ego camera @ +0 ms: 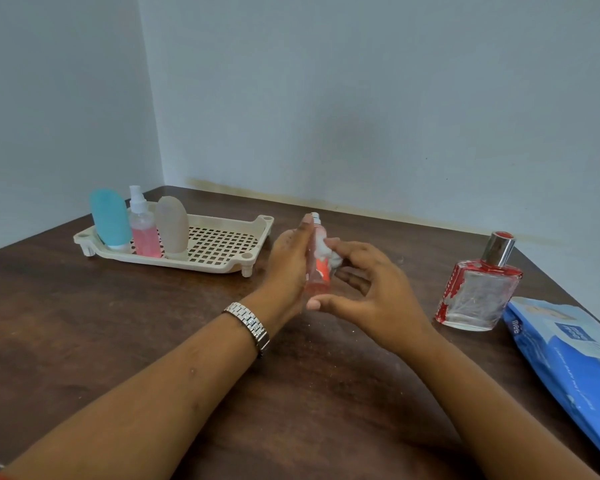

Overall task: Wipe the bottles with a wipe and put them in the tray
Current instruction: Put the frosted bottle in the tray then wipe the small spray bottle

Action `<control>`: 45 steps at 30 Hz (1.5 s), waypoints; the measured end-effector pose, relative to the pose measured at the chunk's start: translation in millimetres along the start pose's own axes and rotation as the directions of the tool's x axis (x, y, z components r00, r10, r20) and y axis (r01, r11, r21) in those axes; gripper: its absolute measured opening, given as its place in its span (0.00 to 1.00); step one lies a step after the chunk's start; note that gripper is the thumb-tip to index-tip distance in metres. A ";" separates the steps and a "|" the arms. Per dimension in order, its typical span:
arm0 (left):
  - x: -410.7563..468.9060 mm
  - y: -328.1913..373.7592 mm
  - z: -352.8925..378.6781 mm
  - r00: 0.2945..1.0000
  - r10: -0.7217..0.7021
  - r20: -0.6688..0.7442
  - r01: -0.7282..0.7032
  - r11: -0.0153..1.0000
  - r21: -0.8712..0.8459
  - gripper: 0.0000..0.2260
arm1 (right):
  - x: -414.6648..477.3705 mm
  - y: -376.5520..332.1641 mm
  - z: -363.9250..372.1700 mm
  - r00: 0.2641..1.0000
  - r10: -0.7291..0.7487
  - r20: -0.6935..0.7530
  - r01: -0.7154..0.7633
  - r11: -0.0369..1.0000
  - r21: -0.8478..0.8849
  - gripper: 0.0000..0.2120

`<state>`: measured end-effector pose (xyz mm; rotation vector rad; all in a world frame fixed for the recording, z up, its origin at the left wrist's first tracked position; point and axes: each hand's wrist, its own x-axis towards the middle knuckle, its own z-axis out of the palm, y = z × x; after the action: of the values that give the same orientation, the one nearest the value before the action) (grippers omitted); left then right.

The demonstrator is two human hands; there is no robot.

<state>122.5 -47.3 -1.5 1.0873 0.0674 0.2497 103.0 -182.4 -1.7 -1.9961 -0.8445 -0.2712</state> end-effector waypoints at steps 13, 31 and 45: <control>-6.6 0.8 1.8 0.988 -0.058 0.140 0.042 0.992 0.119 0.14 | 3.9 6.0 -0.2 0.961 -0.190 -0.202 0.170 0.979 -0.110 0.08; -0.1 0.2 -2.9 0.996 0.063 0.064 -0.068 0.995 0.079 0.14 | 1.8 -1.3 4.3 0.972 -0.167 -0.164 0.149 0.982 -0.116 0.13; -2.7 -9.3 2.9 0.998 -0.014 0.057 0.009 0.997 0.083 0.15 | 3.5 8.2 0.8 0.984 0.176 -0.020 -0.150 0.889 0.433 0.22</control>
<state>121.9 -54.5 -8.5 1.1755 0.0329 0.2066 110.8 -183.0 -6.0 -1.6199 -0.6282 -0.0378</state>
